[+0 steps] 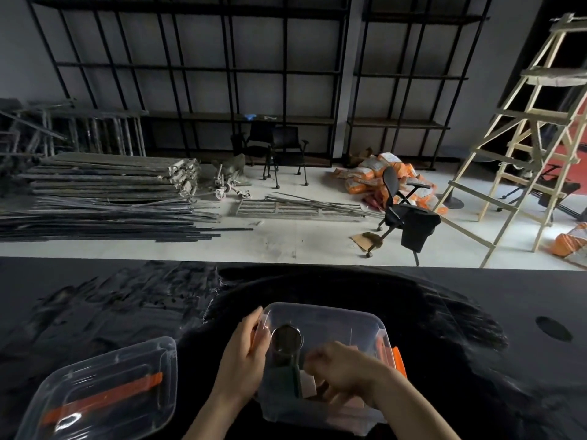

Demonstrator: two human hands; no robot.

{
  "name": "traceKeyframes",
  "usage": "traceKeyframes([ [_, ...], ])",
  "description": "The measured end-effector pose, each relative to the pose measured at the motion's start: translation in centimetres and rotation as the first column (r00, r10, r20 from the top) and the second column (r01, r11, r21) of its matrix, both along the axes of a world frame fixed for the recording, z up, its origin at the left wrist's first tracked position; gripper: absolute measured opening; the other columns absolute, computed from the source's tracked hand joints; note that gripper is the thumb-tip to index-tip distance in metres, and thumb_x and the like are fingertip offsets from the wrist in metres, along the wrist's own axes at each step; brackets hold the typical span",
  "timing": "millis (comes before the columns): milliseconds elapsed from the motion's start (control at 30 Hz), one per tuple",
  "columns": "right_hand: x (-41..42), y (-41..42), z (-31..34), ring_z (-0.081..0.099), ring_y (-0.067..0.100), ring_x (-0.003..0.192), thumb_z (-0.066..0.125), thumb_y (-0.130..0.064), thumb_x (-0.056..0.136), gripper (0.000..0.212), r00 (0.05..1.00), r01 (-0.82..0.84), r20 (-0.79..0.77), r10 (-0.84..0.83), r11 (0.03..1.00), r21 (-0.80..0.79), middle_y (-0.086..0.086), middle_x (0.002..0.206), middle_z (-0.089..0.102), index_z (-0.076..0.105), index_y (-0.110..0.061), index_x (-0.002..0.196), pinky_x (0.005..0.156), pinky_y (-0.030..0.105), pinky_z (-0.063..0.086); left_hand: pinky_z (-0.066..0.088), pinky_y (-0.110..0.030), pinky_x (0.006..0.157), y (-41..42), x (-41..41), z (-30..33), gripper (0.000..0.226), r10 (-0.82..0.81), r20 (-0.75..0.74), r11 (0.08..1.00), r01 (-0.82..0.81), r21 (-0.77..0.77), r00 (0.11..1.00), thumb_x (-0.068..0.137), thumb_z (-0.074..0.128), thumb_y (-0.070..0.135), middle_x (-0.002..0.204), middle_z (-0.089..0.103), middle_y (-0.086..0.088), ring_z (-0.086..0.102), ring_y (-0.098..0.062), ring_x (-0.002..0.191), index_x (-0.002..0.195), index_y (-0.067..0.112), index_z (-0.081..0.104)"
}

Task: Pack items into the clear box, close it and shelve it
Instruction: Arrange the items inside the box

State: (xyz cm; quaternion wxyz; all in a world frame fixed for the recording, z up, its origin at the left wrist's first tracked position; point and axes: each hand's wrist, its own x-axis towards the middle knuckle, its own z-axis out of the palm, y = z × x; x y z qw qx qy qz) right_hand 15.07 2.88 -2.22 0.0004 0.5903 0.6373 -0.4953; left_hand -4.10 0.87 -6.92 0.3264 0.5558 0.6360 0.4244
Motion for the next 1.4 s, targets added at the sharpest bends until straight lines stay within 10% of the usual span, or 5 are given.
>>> traceKeyframes([
  [333,0.1,-1.3,-0.4,0.073,0.029,0.093,0.066,-0.046,0.069,0.035,0.971,0.200,-0.147,-0.190,0.978,0.058,0.009,0.104,0.071,0.067,-0.026,0.098,0.080,0.037,0.062,0.037,-0.006,0.087,-0.9,1.9,0.0,0.039,0.164,0.069,0.985,-0.167,0.039,0.984,0.100,0.051,0.016,0.133,0.064,0.004,0.055,-0.002,0.117,0.139,0.018,0.055],
  [967,-1.8,-1.9,-0.9,0.064,0.015,0.106,0.055,-0.024,0.095,0.035,0.997,0.049,-0.070,-0.028,0.945,0.324,-0.003,0.120,0.067,0.060,-0.024,0.130,0.088,0.027,0.053,0.042,-0.021,0.090,-1.2,2.6,0.2,0.043,0.186,-0.012,0.982,-0.185,0.040,0.983,0.102,0.041,0.033,0.132,0.065,0.004,0.059,-0.011,0.122,0.141,0.019,0.053],
  [1100,-2.1,-2.0,0.2,0.071,0.009,0.090,0.055,-0.026,0.094,0.022,0.996,0.085,-0.054,-0.067,0.869,0.488,-0.007,0.099,0.076,0.071,-0.029,0.108,0.080,0.028,0.058,0.047,-0.025,0.075,-1.7,2.7,1.2,0.030,0.182,0.047,0.981,-0.185,0.055,0.982,0.100,0.037,0.044,0.099,0.073,0.013,0.066,0.005,0.090,0.110,0.036,0.064],
  [1267,-5.4,-1.2,3.4,0.072,0.002,0.074,0.065,-0.022,0.093,0.012,0.954,0.248,-0.295,-0.054,0.697,0.673,-0.010,0.079,0.076,0.073,-0.030,0.095,0.070,0.024,0.059,0.045,-0.030,0.104,-2.0,-0.2,2.1,0.039,0.179,0.164,0.984,-0.177,-0.027,0.970,0.100,0.050,0.034,0.127,0.061,0.011,0.058,-0.003,0.118,0.137,0.025,0.056],
  [1400,-11.7,-0.9,6.0,0.072,0.007,0.077,0.064,-0.021,0.093,0.010,0.894,0.232,-0.441,0.079,0.759,0.608,-0.005,0.081,0.075,0.073,-0.024,0.099,0.073,0.025,0.060,0.049,-0.030,0.092,-3.4,-6.9,4.0,0.030,0.431,0.158,0.898,-0.440,0.021,0.888,0.100,0.051,0.027,0.112,0.067,0.007,0.064,-0.017,0.111,0.127,0.019,0.062],
])
